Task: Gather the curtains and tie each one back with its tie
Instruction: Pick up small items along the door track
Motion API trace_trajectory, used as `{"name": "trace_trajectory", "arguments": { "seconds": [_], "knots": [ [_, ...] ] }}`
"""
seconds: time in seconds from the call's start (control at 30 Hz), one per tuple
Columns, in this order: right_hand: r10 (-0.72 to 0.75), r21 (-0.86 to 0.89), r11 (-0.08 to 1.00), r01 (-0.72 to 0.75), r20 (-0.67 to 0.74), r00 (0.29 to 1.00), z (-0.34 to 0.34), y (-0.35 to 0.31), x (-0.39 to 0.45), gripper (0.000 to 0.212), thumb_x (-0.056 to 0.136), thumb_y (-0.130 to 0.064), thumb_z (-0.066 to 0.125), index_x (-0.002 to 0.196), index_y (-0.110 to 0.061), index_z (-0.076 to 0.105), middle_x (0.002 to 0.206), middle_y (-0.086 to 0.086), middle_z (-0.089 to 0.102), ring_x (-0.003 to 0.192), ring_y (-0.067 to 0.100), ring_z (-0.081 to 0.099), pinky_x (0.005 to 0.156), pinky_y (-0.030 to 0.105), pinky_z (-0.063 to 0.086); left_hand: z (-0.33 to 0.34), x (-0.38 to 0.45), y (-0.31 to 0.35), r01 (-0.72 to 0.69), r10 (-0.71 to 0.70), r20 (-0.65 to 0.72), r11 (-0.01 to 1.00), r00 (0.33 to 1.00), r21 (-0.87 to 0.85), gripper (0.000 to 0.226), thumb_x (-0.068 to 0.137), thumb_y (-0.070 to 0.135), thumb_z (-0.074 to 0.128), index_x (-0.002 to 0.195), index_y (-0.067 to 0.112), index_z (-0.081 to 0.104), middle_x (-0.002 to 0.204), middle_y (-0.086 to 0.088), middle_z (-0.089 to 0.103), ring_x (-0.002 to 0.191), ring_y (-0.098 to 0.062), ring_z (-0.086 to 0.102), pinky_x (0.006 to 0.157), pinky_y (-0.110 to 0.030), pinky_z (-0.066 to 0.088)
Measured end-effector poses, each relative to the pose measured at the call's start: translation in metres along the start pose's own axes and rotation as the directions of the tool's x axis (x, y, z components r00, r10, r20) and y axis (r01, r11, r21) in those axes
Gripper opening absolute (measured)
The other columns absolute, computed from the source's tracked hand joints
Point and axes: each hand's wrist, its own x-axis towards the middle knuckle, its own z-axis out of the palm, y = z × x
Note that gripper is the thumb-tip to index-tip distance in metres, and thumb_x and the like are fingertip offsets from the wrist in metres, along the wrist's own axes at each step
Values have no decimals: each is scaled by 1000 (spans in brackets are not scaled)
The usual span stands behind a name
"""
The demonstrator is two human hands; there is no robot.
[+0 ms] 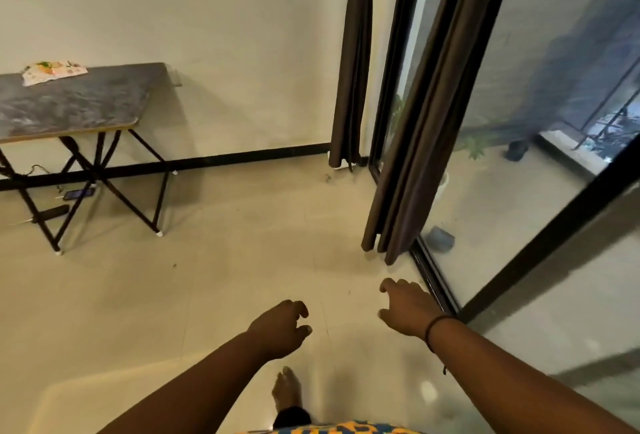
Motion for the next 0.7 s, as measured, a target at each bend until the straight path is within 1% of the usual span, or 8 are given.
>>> {"name": "trace_trajectory", "arguments": {
  "seconds": [0.17,0.27,0.37,0.43,0.5,0.57,0.63,0.7],
  "knots": [
    [75,-36,997,-74,37,996,-42,-1,95,53,86,-40,55,134,-25,38,137,5,44,124,27,43,101,38,40,-80,119,-11,-77,73,63,995,995,70,41,93,44,47,129,25,46,131,3,49,114,-17,53,94,-29,42],
    [120,41,992,-120,-6,993,-75,-1,146,48,86,-39,56,130,-26,43,135,3,48,122,25,46,100,37,41,-135,189,-8,-128,119,77,984,990,122,41,93,44,48,129,24,46,131,1,50,115,-17,53,94,-28,42],
    [170,186,969,-161,-33,985,-101,5,200,39,84,-37,58,120,-25,50,124,2,56,114,22,53,95,36,46,-175,266,-2,-158,145,99,976,985,152,42,93,43,48,128,21,47,130,-1,52,115,-19,53,93,-28,42],
    [165,236,960,-148,-52,985,-112,5,224,37,84,-35,57,119,-24,51,120,1,58,110,20,55,93,34,48,-189,302,5,-158,143,105,977,984,146,41,93,43,49,128,21,48,128,-2,53,115,-18,53,93,-27,41],
    [156,252,959,-130,-87,984,-125,15,268,37,88,-32,54,123,-23,49,121,1,56,112,19,54,95,32,48,-199,357,18,-170,151,131,974,980,148,41,93,43,49,127,21,48,127,-2,54,114,-18,54,94,-27,41],
    [80,189,980,-56,-122,989,-143,23,317,42,91,-27,50,132,-22,43,128,3,50,117,22,49,99,36,45,-206,404,31,-169,143,163,973,976,158,41,92,44,49,127,22,48,127,-1,53,114,-18,54,94,-27,42],
    [-41,32,998,45,-105,994,-166,29,364,48,90,-22,50,136,-21,38,131,5,46,120,26,43,99,40,41,-218,441,45,-178,138,204,964,969,196,42,92,44,50,128,22,47,129,0,52,115,-17,54,94,-28,43],
    [-70,-55,996,64,-102,992,-190,36,407,52,87,-18,52,136,-19,35,129,8,44,117,28,41,98,41,37,-233,474,56,-181,118,248,952,961,248,42,93,44,49,129,23,46,131,0,51,117,-18,53,96,-30,43]
  ]
}}
